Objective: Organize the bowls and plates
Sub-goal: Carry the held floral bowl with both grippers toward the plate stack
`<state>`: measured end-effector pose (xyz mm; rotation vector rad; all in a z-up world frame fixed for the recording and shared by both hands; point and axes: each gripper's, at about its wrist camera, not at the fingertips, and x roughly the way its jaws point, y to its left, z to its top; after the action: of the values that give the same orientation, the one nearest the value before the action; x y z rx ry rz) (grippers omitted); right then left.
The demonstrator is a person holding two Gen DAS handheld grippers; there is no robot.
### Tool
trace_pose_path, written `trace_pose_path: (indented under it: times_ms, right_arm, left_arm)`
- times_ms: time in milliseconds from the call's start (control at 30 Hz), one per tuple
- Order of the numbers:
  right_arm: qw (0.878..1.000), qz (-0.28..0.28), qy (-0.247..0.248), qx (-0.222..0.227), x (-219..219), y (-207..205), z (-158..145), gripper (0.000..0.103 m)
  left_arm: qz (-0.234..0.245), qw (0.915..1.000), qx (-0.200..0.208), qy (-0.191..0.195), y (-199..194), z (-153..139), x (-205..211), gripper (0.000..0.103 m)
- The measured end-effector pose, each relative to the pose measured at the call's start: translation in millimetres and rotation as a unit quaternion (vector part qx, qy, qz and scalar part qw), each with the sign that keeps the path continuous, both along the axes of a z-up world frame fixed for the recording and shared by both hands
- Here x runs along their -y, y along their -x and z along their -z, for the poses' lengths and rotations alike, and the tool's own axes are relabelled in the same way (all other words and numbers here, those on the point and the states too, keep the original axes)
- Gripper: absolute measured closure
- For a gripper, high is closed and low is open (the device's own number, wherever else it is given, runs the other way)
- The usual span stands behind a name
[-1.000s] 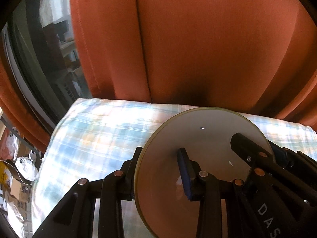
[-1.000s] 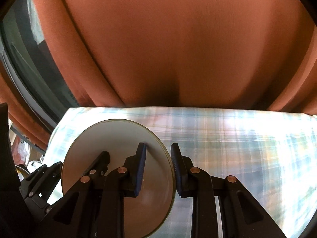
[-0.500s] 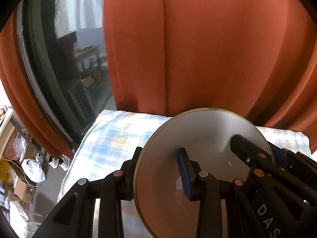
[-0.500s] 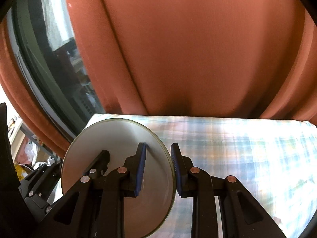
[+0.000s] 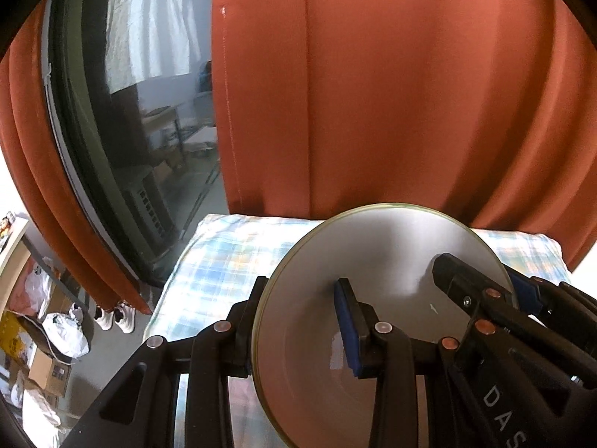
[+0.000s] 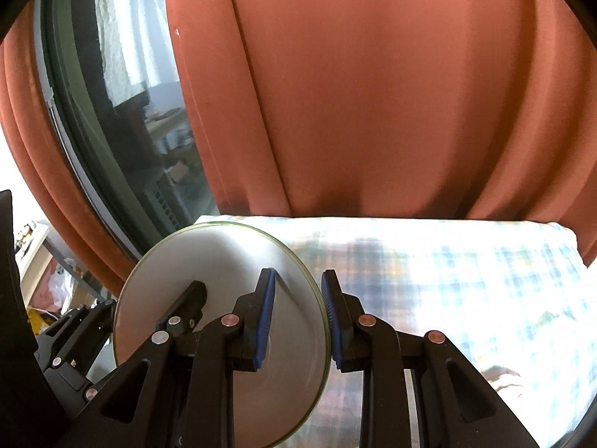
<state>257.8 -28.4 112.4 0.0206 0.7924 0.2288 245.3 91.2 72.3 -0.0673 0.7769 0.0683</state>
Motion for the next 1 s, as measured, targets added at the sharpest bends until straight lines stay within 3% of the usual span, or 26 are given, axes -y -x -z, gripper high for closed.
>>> trace_pose_path:
  times_ms: [433,767,1000]
  right_arm:
    - [0.996,0.080,0.032,-0.014,47,66,7,0.073]
    - [0.995,0.098,0.016,-0.022,84,89,11,0.073]
    - [0.995,0.096,0.013,-0.038,117,101,26,0.073]
  left_arm:
    - [0.076,0.9966,-0.016,0.027,38,9,46,0.068]
    - [0.095,0.9952,-0.022,0.007,59,7,86,0.068]
    - [0.094,0.9946,-0.042,0.001,72,20,116,0.068]
